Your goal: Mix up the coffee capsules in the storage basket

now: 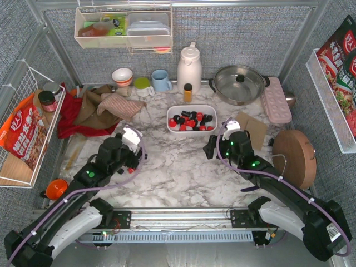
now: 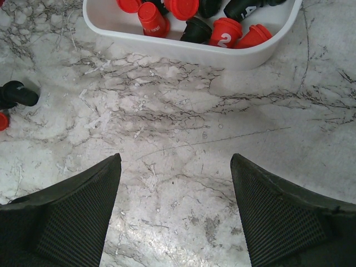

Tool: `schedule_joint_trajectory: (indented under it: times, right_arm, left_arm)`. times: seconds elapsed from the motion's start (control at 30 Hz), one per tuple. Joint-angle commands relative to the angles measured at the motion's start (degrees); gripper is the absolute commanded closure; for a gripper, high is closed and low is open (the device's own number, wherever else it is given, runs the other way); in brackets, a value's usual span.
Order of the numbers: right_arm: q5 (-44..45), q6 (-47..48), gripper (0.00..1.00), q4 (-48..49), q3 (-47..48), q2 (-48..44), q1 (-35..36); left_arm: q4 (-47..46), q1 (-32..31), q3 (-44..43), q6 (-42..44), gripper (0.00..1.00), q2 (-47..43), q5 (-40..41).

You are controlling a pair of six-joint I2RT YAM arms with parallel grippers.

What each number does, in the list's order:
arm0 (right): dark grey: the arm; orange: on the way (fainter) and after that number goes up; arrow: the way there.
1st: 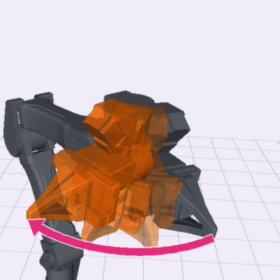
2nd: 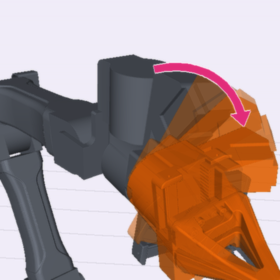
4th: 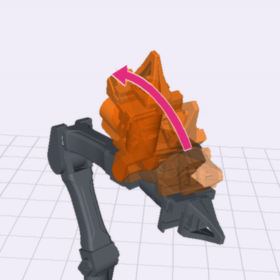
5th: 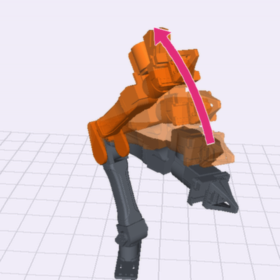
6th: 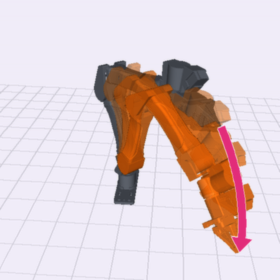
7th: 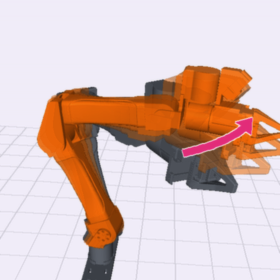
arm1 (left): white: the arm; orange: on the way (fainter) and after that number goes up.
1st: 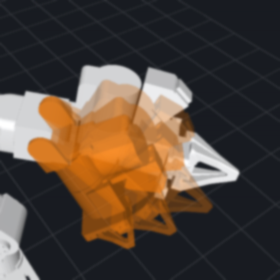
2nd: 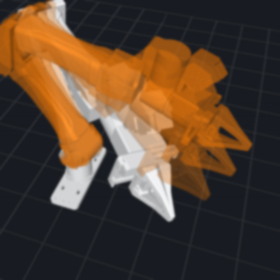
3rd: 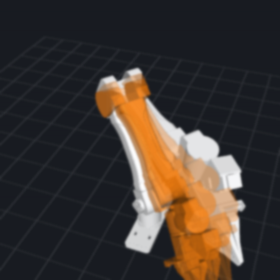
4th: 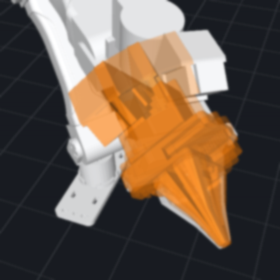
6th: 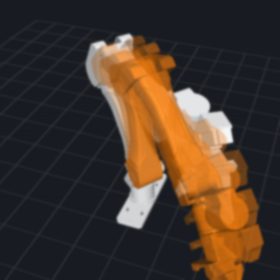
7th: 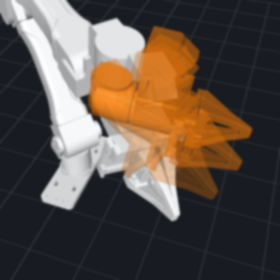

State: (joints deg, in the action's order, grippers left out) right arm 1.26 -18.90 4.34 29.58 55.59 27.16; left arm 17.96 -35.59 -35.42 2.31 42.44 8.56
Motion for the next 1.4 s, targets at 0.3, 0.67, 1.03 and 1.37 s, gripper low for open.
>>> schedule_joint_trajectory:
  times: [0.3,0.67,1.03,1.37]
  right_arm:
    - [0.76,-0.26,0.16,1.38,-0.4,-1.35,0.01]
    - [0.85,-0.3,0.16,1.29,-0.59,-1.54,0.0]
    - [0.59,-0.46,0.16,1.37,-0.65,-1.36,0.0]
    - [0.59,-0.52,0.16,1.54,-0.61,-0.87,0.0]
  left_arm:
    - [19.46,10.68,1.92,28.63,0.29,10.41,-23.83]
    - [11.72,12.17,4.01,30.2,0.52,20.0,-21.27]
    - [3.41,13.62,5.39,29.91,0.54,22.45,-20.81]
    - [5.6,14.09,2.18,33.74,0.53,23.86,-19.7]
